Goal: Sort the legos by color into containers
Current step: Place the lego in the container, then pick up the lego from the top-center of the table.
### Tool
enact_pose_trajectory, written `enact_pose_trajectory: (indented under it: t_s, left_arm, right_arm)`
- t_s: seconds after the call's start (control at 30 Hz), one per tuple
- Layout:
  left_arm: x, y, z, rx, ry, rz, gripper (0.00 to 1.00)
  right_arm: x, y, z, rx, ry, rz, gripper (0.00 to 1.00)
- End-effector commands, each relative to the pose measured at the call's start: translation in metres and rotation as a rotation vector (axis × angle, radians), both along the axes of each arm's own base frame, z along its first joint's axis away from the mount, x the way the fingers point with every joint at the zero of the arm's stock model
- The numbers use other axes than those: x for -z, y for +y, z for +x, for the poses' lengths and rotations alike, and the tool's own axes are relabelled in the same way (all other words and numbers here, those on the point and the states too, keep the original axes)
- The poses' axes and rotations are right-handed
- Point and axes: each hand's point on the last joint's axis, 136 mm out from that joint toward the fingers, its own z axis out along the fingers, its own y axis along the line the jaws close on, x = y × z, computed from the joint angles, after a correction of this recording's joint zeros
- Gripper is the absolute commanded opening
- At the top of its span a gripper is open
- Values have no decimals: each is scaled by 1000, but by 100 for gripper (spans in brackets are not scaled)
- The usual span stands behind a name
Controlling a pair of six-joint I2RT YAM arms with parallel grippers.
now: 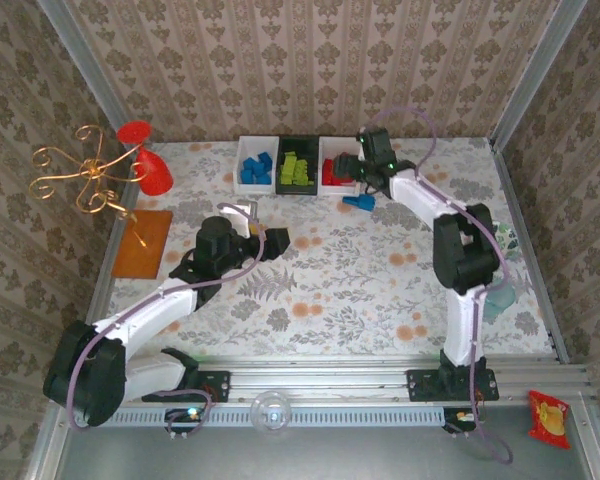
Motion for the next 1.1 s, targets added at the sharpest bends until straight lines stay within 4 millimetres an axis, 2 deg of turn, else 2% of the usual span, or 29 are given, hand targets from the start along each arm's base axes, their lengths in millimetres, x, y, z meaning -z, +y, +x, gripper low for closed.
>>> enact_pose_trajectory:
  t_s: [0.0,0.1,0.17,0.43,0.57,0.9,1.07]
  left_arm:
    - [-1,2,-2,5,-7,-7,90]
    - [-1,1,-2,10,-4,-7,90]
    - [0,1,-1,9,-2,-11,90]
    - [3,3,-2,1,5,-13,90]
    - [3,4,-2,-1,4,-7,90]
    - [3,3,0,1,1,-5,90]
    - [4,4,-1,-3,3,-4,90]
  right_arm:
    - [22,-23,-38,83,44,-33,85]
    - [49,-33,-59,109,93,-47,82]
    - [63,-40,-60,133,124,-65,79]
    - [96,-48,-39,192,178,-48,71]
    - [100,-49,-30,199,182,-29,70]
    - [92,-43,-19,175,169,57,73]
    - [92,-49,-13,200,164,81,73]
